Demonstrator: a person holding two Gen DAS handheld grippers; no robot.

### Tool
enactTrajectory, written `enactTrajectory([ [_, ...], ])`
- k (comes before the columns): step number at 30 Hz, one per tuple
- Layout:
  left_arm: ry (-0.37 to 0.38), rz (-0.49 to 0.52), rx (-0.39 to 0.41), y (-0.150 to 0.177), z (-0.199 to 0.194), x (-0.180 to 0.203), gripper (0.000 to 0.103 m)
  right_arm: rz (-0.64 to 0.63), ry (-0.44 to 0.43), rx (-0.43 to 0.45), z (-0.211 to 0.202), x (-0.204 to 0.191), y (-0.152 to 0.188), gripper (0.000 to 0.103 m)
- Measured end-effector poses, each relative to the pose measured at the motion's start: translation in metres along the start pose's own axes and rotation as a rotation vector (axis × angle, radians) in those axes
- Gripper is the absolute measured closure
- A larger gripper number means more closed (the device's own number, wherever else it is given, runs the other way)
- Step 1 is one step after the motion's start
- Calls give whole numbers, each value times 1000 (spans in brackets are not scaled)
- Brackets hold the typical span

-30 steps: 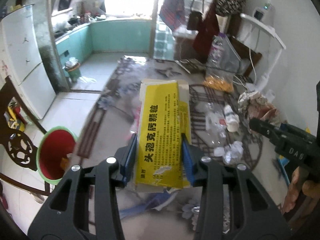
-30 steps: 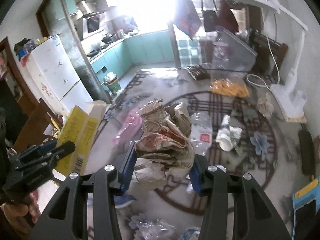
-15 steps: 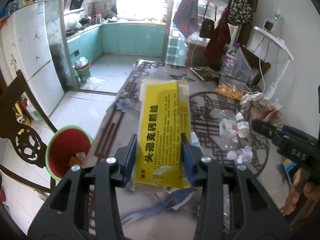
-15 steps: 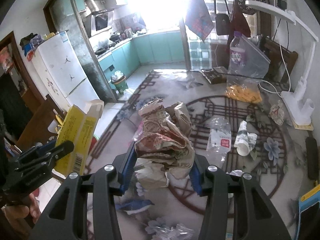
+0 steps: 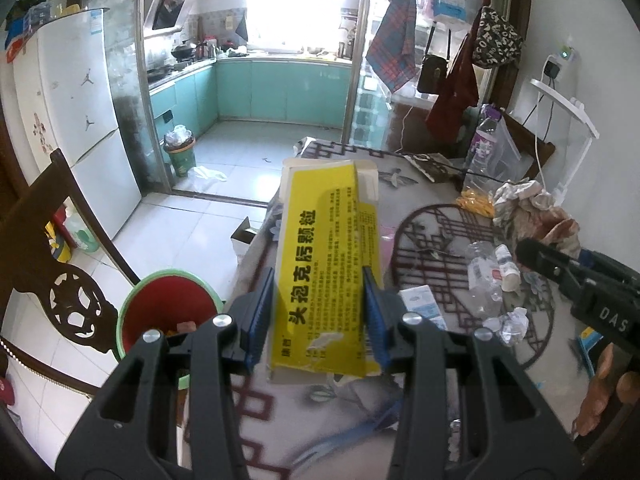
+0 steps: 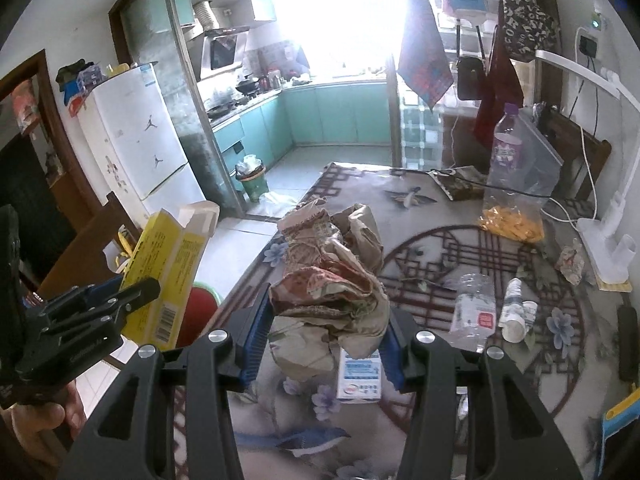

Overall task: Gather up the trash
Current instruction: 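Grasp the yellow medicine box with the left tool while the right tool grasps crumpled paper, then carry the yellow box and crumpled paper over the red bucket and open both tools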

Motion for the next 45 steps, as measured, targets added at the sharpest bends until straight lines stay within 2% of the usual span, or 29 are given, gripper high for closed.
enactTrajectory([
  [20, -22, -31, -13, -17, 18, -82, 63, -33, -2, -25, 43, -70, -19, 56],
  [45, -140, -134, -106, -13, 68, -191, 63, -170, -153, -129, 143, -174, -34, 55],
])
Point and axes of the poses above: each gripper's, at about its wrist camera, not at the fingertips, and z roughly the way its jaws point, x to its right, y to its underside, the point moved 8 cm from there along z, roughly the way its jaws point, and after that the axes turned 7 degrees about -z, right-handed, at the moved point
